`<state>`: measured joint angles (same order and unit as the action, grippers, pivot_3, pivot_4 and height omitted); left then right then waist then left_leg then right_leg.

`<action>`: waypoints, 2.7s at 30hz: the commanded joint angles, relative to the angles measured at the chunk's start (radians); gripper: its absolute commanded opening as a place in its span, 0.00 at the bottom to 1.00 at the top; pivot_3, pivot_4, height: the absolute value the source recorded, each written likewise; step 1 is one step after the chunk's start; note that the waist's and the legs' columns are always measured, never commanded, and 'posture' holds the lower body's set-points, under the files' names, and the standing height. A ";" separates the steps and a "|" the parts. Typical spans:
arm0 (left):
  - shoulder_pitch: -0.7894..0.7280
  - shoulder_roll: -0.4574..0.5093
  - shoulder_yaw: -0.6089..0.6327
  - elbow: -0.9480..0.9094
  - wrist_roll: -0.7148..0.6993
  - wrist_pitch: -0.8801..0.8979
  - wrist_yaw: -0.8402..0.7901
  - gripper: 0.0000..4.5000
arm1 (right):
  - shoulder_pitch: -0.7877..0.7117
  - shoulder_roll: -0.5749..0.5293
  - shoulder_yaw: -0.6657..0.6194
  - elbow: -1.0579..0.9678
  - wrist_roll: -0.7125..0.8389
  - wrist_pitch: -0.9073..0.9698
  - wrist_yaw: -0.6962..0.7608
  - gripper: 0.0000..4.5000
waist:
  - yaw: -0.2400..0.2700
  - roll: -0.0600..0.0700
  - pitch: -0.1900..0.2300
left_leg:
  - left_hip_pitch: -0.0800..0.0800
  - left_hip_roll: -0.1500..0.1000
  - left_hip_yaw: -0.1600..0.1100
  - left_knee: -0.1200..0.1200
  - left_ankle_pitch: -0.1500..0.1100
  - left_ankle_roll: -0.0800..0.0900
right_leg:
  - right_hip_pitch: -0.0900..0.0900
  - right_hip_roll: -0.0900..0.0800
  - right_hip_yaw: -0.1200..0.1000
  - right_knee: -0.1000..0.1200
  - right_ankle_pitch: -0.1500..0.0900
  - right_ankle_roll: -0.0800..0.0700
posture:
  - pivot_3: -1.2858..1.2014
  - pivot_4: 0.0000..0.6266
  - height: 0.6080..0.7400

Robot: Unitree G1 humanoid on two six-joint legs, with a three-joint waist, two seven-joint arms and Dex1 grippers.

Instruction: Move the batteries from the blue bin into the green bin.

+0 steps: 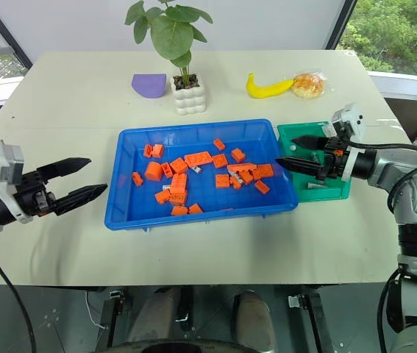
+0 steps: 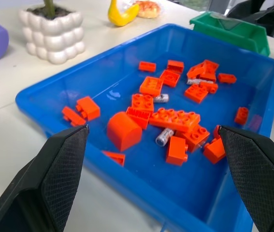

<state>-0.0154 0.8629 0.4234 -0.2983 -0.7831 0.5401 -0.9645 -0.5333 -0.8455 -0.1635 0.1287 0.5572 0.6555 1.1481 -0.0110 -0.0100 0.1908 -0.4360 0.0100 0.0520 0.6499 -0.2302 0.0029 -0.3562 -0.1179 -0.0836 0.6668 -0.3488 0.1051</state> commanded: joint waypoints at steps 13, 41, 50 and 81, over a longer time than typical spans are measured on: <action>-0.038 0.010 -0.014 -0.043 -0.003 0.046 -0.003 1.00 | -0.015 0.014 -0.009 -0.043 0.007 -0.009 -0.004 1.00 | 0.001 0.000 0.000 | 0.000 0.000 0.000 0.000 0.000 0.000 | 0.000 0.000 0.000 0.000 0.000 0.000 | 0.52 0.24 1.00; -0.033 0.004 0.004 -0.035 0.009 0.036 -0.012 1.00 | -0.095 0.088 0.061 -0.197 0.063 0.072 -0.028 1.00 | -0.001 0.000 0.000 | 0.000 0.000 0.000 0.000 0.000 0.000 | 0.000 0.000 0.000 0.000 0.000 0.000 | 0.52 0.24 1.00; 0.047 -0.042 0.036 -0.139 -0.041 0.055 0.029 1.00 | -0.074 0.318 0.206 -0.349 0.033 0.146 -0.264 1.00 | 0.004 -0.001 -0.001 | 0.000 0.000 -0.001 0.000 0.000 0.000 | 0.000 0.000 0.000 0.000 0.000 0.000 | 0.52 0.24 1.00; 0.076 -0.089 0.040 -0.231 -0.067 0.036 0.129 1.00 | -0.245 0.540 0.546 0.157 -0.412 -0.390 -0.146 1.00 | -0.003 -0.001 -0.001 | 0.000 -0.001 -0.001 0.000 0.000 -0.001 | -0.001 0.001 0.000 0.001 0.000 0.000 | 0.52 0.24 1.00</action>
<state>0.0662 0.7754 0.4417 -0.5010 -0.8408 0.5989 -0.8366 -0.7471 -0.3213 0.3935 0.2780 0.1555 0.2953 1.0014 -0.0140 -0.0111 0.1902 -0.4358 0.0093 0.0510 0.6497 -0.2300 0.0024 -0.3570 -0.1169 -0.0833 0.6677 -0.3488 0.1051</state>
